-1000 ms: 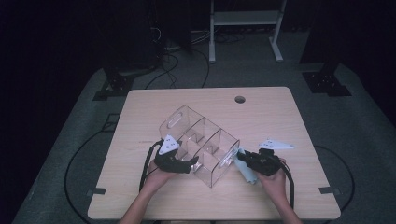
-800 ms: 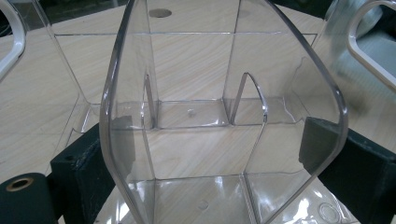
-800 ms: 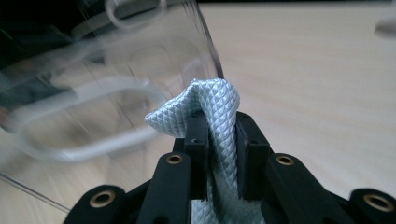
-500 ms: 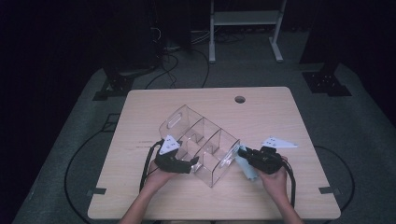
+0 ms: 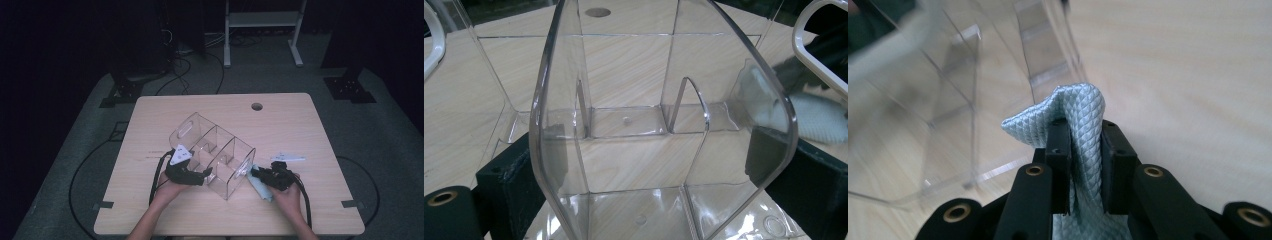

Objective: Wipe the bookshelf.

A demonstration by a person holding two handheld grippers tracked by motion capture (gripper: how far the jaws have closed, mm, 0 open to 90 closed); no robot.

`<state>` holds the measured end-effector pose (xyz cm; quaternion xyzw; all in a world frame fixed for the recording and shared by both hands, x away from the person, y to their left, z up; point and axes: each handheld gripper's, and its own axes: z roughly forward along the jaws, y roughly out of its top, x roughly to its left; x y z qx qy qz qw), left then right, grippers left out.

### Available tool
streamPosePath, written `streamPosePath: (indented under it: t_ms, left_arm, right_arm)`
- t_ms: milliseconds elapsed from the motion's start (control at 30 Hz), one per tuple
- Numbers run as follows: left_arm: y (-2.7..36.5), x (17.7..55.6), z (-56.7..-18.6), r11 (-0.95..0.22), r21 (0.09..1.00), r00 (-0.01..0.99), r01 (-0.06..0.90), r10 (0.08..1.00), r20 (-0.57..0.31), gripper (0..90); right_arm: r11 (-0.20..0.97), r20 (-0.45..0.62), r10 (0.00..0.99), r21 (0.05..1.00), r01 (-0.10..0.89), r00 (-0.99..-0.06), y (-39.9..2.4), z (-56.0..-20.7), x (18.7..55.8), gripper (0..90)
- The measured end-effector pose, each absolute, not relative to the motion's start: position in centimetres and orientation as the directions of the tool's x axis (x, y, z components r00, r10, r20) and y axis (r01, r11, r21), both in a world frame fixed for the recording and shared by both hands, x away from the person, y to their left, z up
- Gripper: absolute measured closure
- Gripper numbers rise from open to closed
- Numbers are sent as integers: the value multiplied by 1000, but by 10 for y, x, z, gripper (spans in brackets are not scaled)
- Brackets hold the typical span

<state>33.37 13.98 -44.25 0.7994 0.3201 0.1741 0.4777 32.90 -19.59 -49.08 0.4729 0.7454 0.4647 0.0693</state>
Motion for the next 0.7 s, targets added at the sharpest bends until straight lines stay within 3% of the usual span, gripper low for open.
streamPosePath:
  t_ms: [67,367,567,700]
  left_arm:
    - [140,334,-443,-340,875,736,344,677,-27,63]
    - [137,333,-443,-340,875,736,344,676,-26,60]
    - [138,334,-442,-342,874,737,345,675,-27,58]
    - [137,333,-442,-342,875,737,344,676,-25,60]
  right_arm:
    - [84,323,760,811,579,-563,-201,-468,327,768]
    - [20,310,716,886,463,-625,-203,-427,312,770]
    - [89,255,666,906,415,-701,-183,-415,289,772]
    - [95,238,683,908,407,-690,-188,-411,293,769]
